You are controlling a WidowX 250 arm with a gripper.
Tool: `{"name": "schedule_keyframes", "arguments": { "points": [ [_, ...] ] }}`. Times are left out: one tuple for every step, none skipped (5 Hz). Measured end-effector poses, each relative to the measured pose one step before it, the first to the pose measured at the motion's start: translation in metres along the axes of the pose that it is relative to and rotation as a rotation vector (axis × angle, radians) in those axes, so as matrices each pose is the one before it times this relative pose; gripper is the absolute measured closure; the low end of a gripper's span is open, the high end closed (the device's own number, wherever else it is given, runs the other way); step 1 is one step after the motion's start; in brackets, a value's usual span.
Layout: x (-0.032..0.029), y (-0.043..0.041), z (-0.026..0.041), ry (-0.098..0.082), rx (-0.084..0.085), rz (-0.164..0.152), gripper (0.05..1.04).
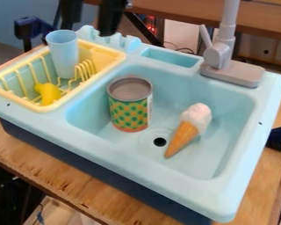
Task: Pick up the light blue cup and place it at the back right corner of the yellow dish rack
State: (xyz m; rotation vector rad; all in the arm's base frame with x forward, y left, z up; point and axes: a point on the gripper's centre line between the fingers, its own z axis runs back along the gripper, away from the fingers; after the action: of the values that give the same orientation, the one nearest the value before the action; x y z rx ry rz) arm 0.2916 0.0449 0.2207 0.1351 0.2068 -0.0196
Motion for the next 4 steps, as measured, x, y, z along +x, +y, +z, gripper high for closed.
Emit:
{"name": "schedule_keyframes", "arguments": {
  "points": [
    [-0.00775, 0.02618, -0.00575, 0.0725, 0.0485, -0.0426, 0.081],
    [-0.00184, 0.01719, -0.00318, 0.0002, 0.0389, 0.0114, 0.081],
    [0.01528, 0.00535, -0.01391, -0.0684, 0.0418, -0.0404, 0.081],
    [0.01207, 0.00662, -0.01909, -0.0992, -0.0294, 0.0042, 0.081]
  ]
}}
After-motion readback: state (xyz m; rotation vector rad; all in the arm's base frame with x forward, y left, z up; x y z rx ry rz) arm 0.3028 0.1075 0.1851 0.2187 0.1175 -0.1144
